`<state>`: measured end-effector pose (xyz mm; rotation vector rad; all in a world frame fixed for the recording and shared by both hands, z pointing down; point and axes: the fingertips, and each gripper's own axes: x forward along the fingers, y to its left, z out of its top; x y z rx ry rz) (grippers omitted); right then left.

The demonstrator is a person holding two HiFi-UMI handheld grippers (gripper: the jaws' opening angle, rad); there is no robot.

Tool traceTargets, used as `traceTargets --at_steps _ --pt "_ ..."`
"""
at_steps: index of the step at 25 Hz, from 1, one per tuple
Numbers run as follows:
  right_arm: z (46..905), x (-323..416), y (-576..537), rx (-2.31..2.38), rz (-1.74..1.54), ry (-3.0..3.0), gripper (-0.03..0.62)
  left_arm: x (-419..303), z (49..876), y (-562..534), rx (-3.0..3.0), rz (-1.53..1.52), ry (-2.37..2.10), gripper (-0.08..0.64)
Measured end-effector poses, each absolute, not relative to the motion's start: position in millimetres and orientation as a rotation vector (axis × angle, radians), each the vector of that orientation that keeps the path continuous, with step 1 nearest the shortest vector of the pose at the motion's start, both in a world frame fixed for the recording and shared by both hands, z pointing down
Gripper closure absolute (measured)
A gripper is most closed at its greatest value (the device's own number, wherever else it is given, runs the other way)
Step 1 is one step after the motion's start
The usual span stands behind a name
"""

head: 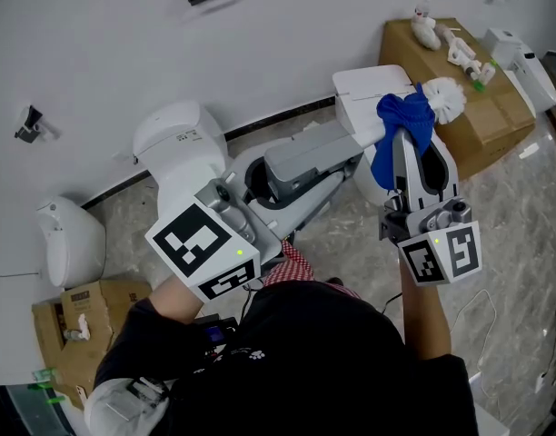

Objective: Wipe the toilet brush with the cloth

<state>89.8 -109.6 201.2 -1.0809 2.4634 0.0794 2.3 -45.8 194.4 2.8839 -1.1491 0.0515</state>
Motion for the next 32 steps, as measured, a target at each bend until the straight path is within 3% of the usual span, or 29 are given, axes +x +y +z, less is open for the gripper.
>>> traceTargets --at_steps 32 --pt "203 93 -136 -1.167 0.095 2.447 0.528 -14 191 -50 2.869 0.014 -1.150 0.391"
